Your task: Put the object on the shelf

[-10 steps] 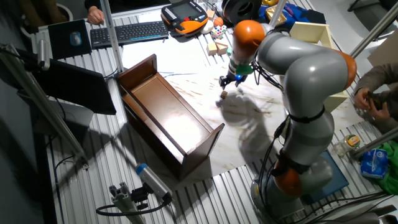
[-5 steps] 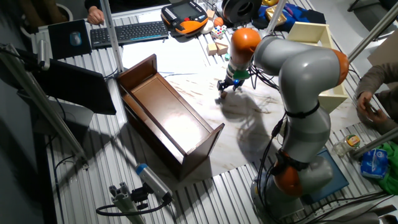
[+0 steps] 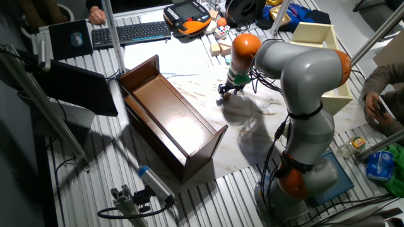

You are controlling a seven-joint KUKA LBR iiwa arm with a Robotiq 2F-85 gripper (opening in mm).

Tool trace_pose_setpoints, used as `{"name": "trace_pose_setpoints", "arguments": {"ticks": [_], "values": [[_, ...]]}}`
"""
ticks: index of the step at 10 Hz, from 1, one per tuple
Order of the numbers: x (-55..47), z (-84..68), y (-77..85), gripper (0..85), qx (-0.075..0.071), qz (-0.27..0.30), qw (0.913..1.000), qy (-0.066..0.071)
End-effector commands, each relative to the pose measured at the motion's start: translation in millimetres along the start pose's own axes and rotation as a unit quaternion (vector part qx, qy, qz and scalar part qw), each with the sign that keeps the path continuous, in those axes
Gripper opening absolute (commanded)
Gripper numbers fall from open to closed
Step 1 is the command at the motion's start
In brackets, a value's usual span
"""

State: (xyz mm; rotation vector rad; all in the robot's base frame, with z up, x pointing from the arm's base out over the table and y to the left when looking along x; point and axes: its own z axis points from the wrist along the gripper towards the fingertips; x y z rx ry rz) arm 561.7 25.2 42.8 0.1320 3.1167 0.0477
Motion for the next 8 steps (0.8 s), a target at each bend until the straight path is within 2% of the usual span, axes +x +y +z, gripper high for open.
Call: {"name": "trace_pose_setpoints", "arguments": {"ticks": [1, 8], "values": [[0.0, 2.1, 0.1, 68.0, -0.001, 0.000, 1.0000, -0.001], [1.3, 9.7, -1.0, 68.0, -0.007, -0.005, 1.0000, -0.005]]}}
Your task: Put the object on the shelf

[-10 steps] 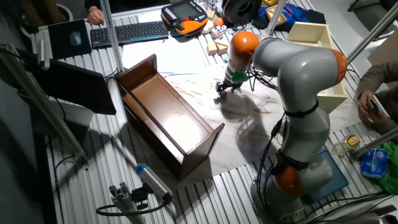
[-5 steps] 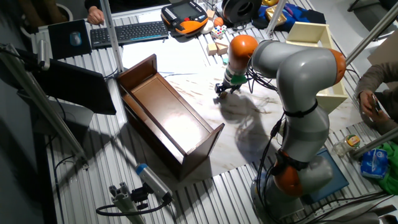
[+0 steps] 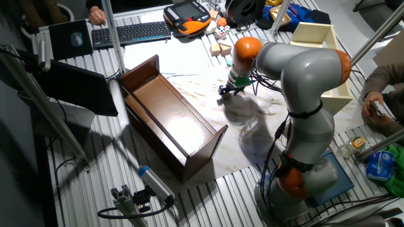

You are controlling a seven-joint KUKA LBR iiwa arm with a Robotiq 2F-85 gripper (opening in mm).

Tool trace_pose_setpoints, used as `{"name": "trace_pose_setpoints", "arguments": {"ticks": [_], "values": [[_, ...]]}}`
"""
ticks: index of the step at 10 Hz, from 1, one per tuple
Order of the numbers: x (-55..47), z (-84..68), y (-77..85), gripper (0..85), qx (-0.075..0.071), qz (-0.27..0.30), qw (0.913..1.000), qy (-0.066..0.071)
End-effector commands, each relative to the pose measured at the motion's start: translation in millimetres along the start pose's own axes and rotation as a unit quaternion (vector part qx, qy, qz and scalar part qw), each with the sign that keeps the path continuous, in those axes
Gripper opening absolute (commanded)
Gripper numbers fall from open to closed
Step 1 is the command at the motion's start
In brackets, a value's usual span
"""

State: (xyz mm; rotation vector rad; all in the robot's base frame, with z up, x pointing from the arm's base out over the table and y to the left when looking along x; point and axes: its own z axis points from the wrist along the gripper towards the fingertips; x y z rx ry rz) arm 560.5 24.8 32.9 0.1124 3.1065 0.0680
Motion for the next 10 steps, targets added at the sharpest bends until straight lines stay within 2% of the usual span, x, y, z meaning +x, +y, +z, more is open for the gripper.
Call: {"name": "trace_pose_setpoints", "arguments": {"ticks": [1, 2, 3, 5, 8, 9, 10], "values": [[0.1, 0.1, 0.1, 51.0, 0.002, -0.005, 1.0000, 0.000], [0.0, 0.0, 0.4, 51.0, 0.007, -0.013, 0.9999, 0.000], [-0.2, -0.2, 0.7, 34.0, 0.010, -0.022, 0.9997, -0.002], [-0.6, -1.7, 1.0, 0.0, 0.001, -0.039, 0.9992, -0.001], [-3.1, -24.6, 4.8, 0.0, -0.004, -0.047, 0.9988, 0.013], [-2.2, -37.5, 4.3, 0.0, -0.011, -0.051, 0.9985, 0.019], [3.8, -62.5, 1.9, 0.0, -0.011, -0.051, 0.9982, 0.030]]}}
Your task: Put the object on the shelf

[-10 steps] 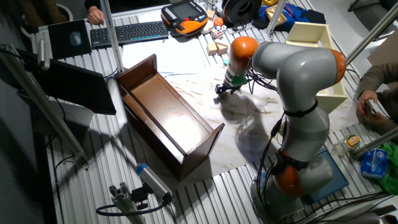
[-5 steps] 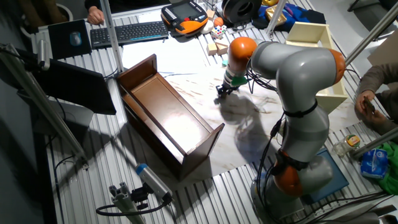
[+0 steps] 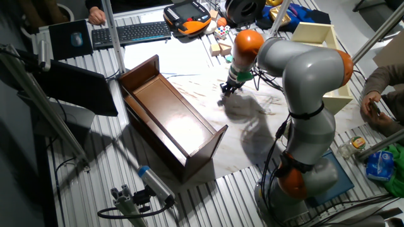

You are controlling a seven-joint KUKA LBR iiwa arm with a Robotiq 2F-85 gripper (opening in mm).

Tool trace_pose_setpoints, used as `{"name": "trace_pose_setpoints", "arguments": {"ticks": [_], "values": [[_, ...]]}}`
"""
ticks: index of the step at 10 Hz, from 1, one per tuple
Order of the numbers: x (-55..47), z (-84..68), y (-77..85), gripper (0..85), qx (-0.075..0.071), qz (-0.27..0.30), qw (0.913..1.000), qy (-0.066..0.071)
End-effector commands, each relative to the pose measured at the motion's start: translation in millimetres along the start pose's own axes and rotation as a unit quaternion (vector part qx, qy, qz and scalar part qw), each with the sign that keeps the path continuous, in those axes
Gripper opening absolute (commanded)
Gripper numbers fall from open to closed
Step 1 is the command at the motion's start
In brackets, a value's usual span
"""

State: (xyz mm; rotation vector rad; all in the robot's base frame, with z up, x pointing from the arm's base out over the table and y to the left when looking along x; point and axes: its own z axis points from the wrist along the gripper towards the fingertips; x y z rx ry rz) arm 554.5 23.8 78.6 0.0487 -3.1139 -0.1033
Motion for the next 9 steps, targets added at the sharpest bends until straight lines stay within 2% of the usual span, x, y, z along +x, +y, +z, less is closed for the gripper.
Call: {"name": "trace_pose_setpoints", "arguments": {"ticks": [1, 2, 3, 5, 6, 7, 8, 9], "values": [[8.3, -40.6, 0.5, 0.0, -0.006, 0.003, 0.9999, 0.009], [17.0, -61.2, 3.9, 0.0, -0.011, 0.011, 0.9997, 0.019], [25.9, -76.7, 14.3, 0.0, -0.009, 0.022, 0.9994, 0.024], [39.7, -97.4, 48.3, 0.0, -0.018, 0.061, 0.9974, 0.032], [45.2, -103.3, 63.5, 0.0, -0.009, 0.071, 0.9969, 0.033], [50.8, -104.7, 65.8, 0.0, -0.016, 0.068, 0.9970, 0.032], [54.6, -106.9, 65.1, 0.0, -0.019, 0.065, 0.9974, 0.025], [55.1, -107.2, 64.4, 0.0, -0.011, 0.061, 0.9978, 0.023]]}}
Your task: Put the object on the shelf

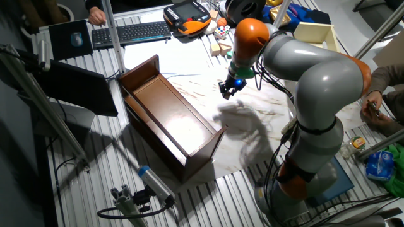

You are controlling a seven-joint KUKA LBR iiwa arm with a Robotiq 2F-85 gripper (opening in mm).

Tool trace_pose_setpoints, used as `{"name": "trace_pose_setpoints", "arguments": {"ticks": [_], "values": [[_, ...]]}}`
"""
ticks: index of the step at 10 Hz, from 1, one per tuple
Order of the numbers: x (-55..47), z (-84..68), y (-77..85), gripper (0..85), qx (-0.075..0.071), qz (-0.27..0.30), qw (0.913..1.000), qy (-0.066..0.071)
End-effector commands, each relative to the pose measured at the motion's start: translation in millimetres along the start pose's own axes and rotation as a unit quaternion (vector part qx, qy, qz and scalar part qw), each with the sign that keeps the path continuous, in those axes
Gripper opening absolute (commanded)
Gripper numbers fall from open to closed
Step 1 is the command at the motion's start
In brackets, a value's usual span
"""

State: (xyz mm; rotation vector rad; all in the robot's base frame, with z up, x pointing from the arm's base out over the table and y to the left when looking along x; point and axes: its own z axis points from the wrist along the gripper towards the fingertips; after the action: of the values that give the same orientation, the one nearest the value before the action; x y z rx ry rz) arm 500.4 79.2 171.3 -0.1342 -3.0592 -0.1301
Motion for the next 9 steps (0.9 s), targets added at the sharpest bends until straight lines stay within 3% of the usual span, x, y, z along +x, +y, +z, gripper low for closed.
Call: {"name": "trace_pose_setpoints", "arguments": {"ticks": [1, 2, 3, 5, 6, 8, 9], "values": [[1.6, -19.8, 1.6, 0.0, 0.003, -0.005, 1.0000, 0.002], [1.6, -19.8, 1.6, 0.0, 0.003, -0.016, 0.9999, 0.000], [1.6, -19.8, 1.6, 0.0, 0.001, -0.023, 0.9997, 0.008], [1.6, -19.8, 1.6, 0.0, -0.025, -0.076, 0.9965, -0.023], [1.6, -19.8, 1.6, 0.0, -0.034, -0.108, 0.9931, -0.028], [1.6, -19.8, 1.6, 0.0, -0.054, -0.139, 0.9889, -0.007], [1.6, -19.8, 1.6, 0.0, -0.047, -0.139, 0.9891, -0.006]]}}
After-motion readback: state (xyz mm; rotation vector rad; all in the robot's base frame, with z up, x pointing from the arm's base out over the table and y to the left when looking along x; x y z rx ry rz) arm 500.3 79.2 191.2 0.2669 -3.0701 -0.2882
